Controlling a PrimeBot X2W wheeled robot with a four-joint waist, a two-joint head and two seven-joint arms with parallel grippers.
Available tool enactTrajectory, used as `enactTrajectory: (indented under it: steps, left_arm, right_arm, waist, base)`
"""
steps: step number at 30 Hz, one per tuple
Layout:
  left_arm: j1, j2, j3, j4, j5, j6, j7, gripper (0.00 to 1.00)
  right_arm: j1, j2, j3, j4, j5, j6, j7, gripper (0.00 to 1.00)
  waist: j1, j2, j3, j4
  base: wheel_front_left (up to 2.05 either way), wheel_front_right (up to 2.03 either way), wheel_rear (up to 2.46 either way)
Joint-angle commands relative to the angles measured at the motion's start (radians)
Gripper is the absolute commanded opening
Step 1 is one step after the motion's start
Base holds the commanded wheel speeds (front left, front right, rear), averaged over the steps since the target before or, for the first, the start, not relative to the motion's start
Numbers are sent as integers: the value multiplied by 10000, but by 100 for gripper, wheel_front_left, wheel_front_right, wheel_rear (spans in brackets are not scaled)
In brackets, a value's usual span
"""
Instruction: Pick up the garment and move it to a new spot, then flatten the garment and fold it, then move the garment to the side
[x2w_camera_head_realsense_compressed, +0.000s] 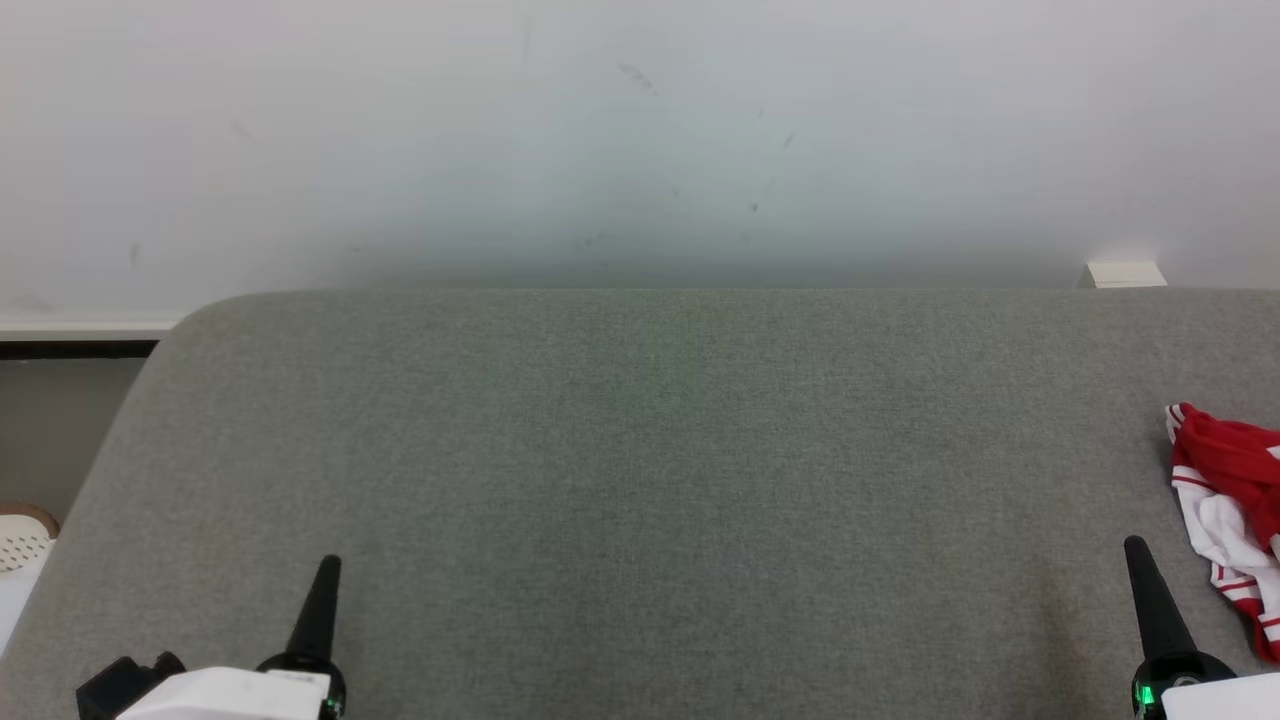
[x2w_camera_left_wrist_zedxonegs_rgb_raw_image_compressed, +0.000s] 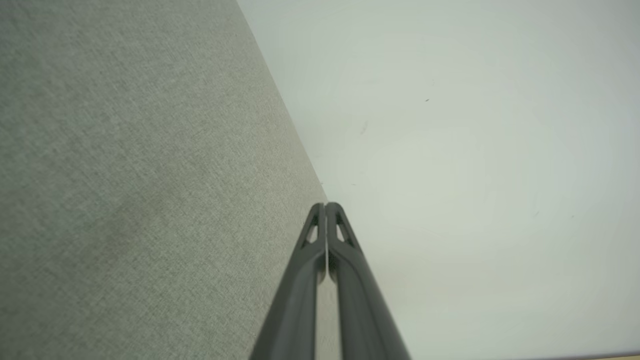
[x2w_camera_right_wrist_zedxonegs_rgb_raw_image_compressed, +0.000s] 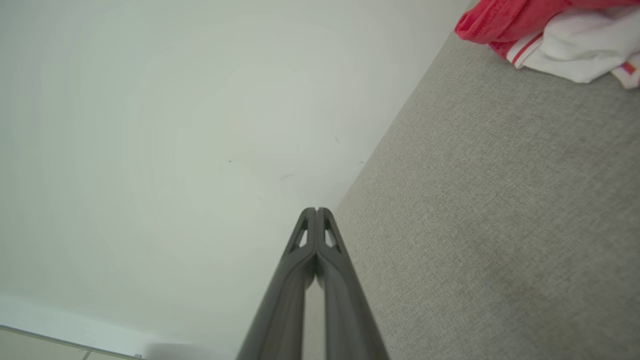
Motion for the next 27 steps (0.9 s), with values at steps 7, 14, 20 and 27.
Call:
enactTrajectory:
  steps: [7,14,20,27]
  left_arm:
    - [-183,-70,206,17,-702,-206,202,0]
    - [-224,-135,335,57,-1272,-331,354,0]
    - [-244,-202,453,87,-1765,-426,495,0]
    - [-269,-273,581,126,-2296,-537,634,0]
  right_arm:
    - [-285,-98,-90,179,674,-15,63,0]
    - [-380,-87,-131,369,1225,-17,103,0]
    - [-483,-78,-166,509,1679,-18,119,0]
    - [-561,-64,-210,682,2160,-19,160,0]
  waist:
    - [0,0,-17,20]
    - [0,0,-35,40]
    - [0,0,-50,57]
    - [0,0,-68,77]
  base:
    - [0,0,0]
    - [0,0,0]
    - [0,0,0]
    - [0,0,0]
